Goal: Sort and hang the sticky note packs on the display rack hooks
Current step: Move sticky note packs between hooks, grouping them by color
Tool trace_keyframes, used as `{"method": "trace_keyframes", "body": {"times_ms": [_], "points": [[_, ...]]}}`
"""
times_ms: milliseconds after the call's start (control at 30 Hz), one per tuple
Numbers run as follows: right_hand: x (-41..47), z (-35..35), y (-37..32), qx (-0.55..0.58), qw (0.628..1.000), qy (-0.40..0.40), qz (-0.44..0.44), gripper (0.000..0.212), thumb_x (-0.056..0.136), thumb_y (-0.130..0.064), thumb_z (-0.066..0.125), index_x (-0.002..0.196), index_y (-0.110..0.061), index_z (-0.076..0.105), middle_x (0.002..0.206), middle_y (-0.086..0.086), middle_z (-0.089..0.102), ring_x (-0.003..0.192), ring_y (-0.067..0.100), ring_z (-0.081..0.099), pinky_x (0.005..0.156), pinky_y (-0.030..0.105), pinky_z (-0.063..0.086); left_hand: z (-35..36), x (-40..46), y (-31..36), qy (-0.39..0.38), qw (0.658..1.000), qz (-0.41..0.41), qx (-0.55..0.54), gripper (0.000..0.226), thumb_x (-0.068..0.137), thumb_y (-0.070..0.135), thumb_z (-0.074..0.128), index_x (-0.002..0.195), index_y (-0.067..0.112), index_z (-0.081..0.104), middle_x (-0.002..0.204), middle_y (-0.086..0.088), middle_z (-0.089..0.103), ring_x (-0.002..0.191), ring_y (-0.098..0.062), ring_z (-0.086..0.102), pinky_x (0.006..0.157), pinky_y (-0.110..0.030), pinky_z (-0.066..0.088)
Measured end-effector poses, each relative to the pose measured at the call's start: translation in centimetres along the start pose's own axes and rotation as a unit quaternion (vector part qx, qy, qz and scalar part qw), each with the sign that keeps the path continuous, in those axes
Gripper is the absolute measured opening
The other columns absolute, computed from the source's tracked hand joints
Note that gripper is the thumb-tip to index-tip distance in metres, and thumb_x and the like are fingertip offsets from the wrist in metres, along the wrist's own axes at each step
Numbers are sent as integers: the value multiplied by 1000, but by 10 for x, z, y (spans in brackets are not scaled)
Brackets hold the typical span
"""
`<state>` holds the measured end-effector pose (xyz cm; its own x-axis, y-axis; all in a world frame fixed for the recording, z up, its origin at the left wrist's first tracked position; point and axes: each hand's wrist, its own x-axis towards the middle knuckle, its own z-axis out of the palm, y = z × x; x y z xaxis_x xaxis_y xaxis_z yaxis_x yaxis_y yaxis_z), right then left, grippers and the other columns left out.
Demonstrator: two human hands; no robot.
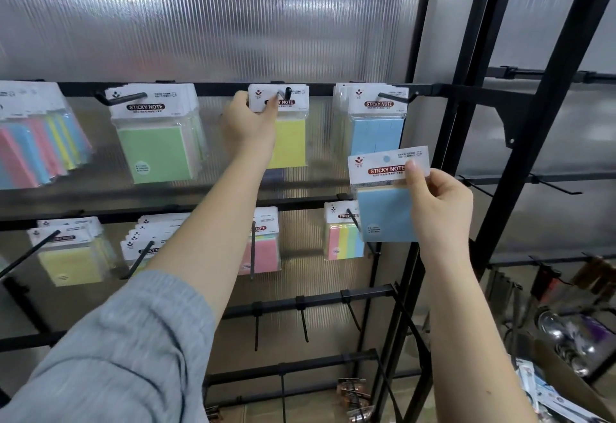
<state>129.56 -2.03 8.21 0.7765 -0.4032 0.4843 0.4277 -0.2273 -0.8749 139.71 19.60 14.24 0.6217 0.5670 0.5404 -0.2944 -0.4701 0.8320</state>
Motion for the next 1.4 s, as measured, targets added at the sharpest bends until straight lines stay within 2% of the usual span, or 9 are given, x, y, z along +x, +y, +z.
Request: {"method": "trace_keyframes", "body": {"times_ms": [67,167,433,567,733,867,1000,1233,1400], "points": [[1,1,-1,2,1000,-1,-1,40,95,-35,55,70,-6,61,66,-2,61,53,-1,41,48,15,29,3,4,-2,14,1000,4,19,34,81,52,63,75,23,45,86,3,59,87,-23,57,60,-31,39],[3,2,-3,-1,1000,2,1,40,94,-37,56,66,-9,57,68,0,62,53,0,42,49,16,30,7,7,-4,32,998,3,50,38,81,52,64,88,19,48,104,-1,57,97,-24,54,76,-36,43],[9,4,-12,55,998,24,-14,33,89,-34,65,72,-5,65,61,-5,59,51,-3,43,47,10,32,-3,-12,-17,-4,999,-53,-2,38,89,46,54,110,15,48,109,-2,53,93,-23,57,78,-37,49],[14,10,-19,74,997,29,-19,37,88,-34,66,71,-1,65,60,-3,54,52,-1,40,49,12,32,-24,-36,-33,-74,994,-83,21,32,96,36,44,115,11,54,105,3,54,93,-16,49,78,-26,35],[24,13,-33,103,993,44,-30,33,90,-35,64,61,-18,60,59,-7,53,52,-2,40,50,11,31,-42,-68,-63,-142,978,-119,93,24,96,33,43,110,16,55,109,1,56,95,-18,50,84,-32,43],[33,12,-42,160,984,69,-32,33,91,-31,63,60,-20,60,60,-11,58,55,0,47,56,16,38,-49,-75,-79,-173,963,-117,170,25,96,26,43,111,13,57,111,-1,58,95,-17,47,79,-27,35],[42,13,-45,182,980,76,-16,30,90,-29,64,62,-18,62,55,-15,59,54,2,51,56,19,41,-52,-76,-87,-189,949,-125,219,25,97,26,43,113,12,57,115,-7,60,101,-23,52,78,-30,38],[46,11,-45,162,984,70,-12,30,89,-27,64,61,-17,61,52,-15,58,50,1,49,51,13,38,-51,-79,-94,-213,937,-144,236,23,96,27,42,110,16,56,115,-5,60,100,-23,51,78,-30,37],[51,8,-45,135,988,67,-12,34,86,-27,63,54,-21,58,55,-11,55,57,8,46,56,20,36,-50,-79,-93,-213,939,-147,225,19,96,28,43,106,19,56,111,-3,59,93,-20,47,76,-29,35]]}}
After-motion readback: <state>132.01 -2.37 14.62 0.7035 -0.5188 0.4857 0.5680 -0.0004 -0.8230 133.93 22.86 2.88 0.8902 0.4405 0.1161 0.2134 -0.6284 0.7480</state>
